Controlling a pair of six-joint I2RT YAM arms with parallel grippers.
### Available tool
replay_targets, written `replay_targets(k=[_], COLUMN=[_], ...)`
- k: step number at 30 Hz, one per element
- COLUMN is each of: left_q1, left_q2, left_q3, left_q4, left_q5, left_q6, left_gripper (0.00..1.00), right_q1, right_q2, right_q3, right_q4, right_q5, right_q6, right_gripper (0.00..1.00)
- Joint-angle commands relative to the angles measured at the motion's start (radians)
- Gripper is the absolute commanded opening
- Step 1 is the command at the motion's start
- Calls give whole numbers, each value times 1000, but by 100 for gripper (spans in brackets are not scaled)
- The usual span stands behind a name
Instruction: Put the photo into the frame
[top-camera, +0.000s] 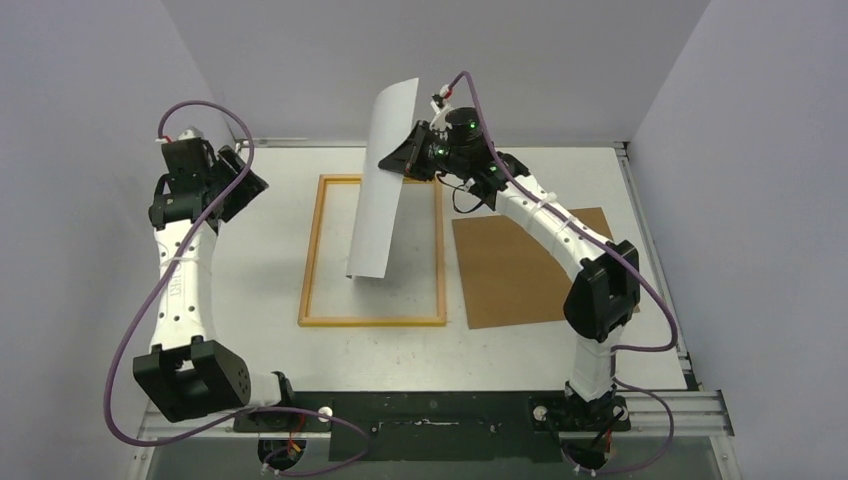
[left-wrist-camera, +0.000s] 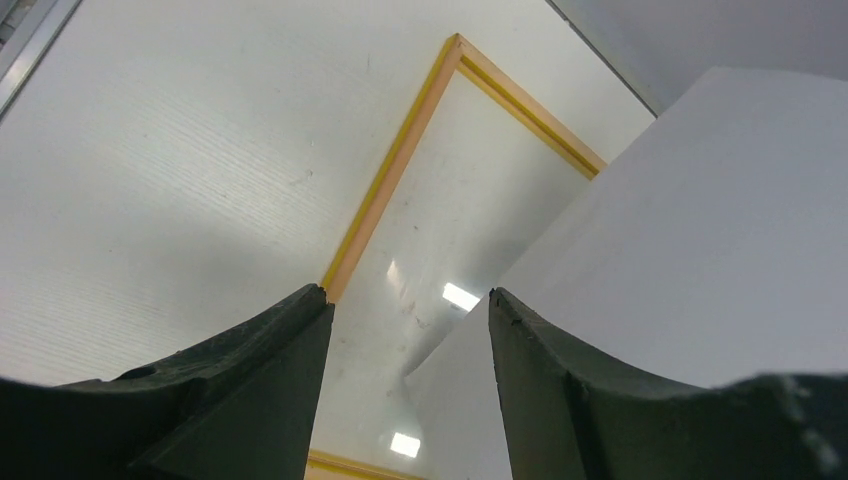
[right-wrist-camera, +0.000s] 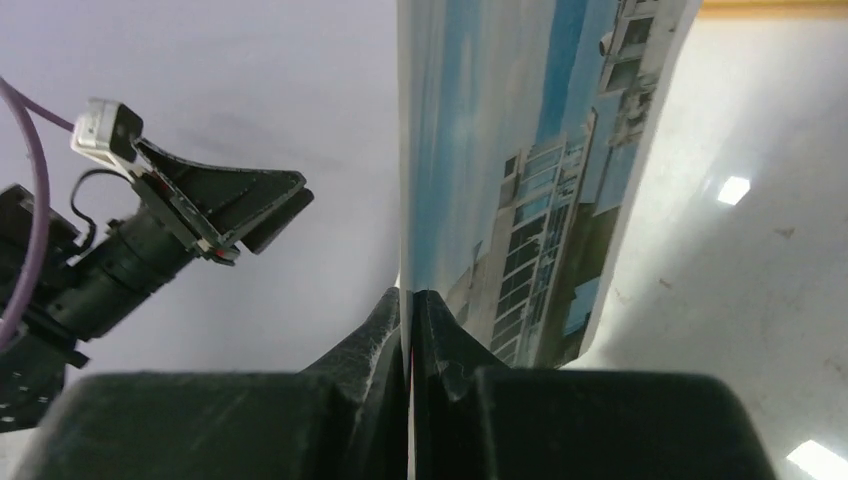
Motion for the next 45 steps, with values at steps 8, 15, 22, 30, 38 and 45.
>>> replay_targets(k=[8,15,22,30,38,45], left_q1=[15,15,15,15,13,10], left_q2=[109,194,284,404,490,544], left_q3=[-62,-84,-100,-100,-94,-91], left_q4=[37,50,87,126,155,159], left_q5=[130,209,258,282,315,320], left_q6=[24,51,79,113,124,126], left_gripper=[57,57,57,57,57,55], right_q1=[-130,-182,-190,-197,-194,-176], right_q2=[98,177,256,350,343,343], right_q3=[-143,-129,-86,-36,-58,-78], right_q4=[9,-264,-363,-354,-231,-107], right_q5=[-211,-271,-229,-235,-220,-203], right_q6=[302,30,-99,-138,-120,-111], right_gripper=[0,0,0,2,3,0])
